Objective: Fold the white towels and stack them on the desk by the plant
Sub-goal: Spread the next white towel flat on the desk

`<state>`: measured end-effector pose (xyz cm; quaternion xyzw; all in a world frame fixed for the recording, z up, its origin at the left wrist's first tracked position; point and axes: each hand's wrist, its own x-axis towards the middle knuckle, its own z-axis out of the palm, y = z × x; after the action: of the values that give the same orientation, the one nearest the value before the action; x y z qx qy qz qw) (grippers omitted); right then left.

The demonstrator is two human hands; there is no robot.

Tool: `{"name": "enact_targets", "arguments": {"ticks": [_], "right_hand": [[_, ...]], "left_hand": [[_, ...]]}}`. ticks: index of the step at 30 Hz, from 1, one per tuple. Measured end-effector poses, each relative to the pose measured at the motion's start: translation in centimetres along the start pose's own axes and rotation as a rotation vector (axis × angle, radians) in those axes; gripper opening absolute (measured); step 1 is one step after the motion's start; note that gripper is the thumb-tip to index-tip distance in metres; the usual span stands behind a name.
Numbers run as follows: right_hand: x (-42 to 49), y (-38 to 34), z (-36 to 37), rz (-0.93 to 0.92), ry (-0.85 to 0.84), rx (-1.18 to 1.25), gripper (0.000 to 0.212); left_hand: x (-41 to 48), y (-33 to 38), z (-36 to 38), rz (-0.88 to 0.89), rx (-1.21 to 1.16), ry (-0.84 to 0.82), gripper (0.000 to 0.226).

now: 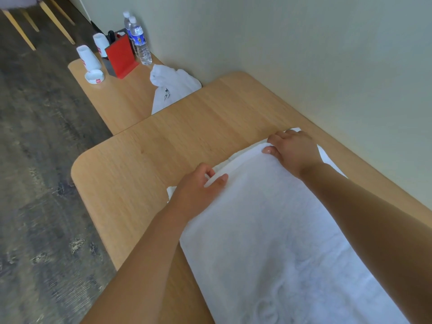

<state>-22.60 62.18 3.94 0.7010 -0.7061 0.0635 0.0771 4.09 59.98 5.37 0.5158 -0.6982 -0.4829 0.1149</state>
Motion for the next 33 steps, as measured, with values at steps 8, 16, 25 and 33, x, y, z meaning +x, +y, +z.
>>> {"name": "enact_targets", "arguments": {"ticks": [8,16,25,33], "right_hand": [[-0.3,0.4,0.3,0.191,0.006,-0.111,0.042],[-0.5,0.5,0.9,0.021,0.138,0.047,0.021],[0.7,2.2,0.9,0.156,0.013,-0.357,0.043],[-1.5,0.7,-0.4,0.417,0.108,-0.224,0.051]], "left_hand": [[-0.5,-1.0,-1.4,-0.114,0.421,-0.012,0.049],[-1.1,0.2,0.3,0.149,0.458,0.162,0.034],[-1.3,-2.2,-0.9,0.048,0.531,0.258,0.038],[-1.9,-2.3,0.9,0.001,0.646,0.492,0.039]]}}
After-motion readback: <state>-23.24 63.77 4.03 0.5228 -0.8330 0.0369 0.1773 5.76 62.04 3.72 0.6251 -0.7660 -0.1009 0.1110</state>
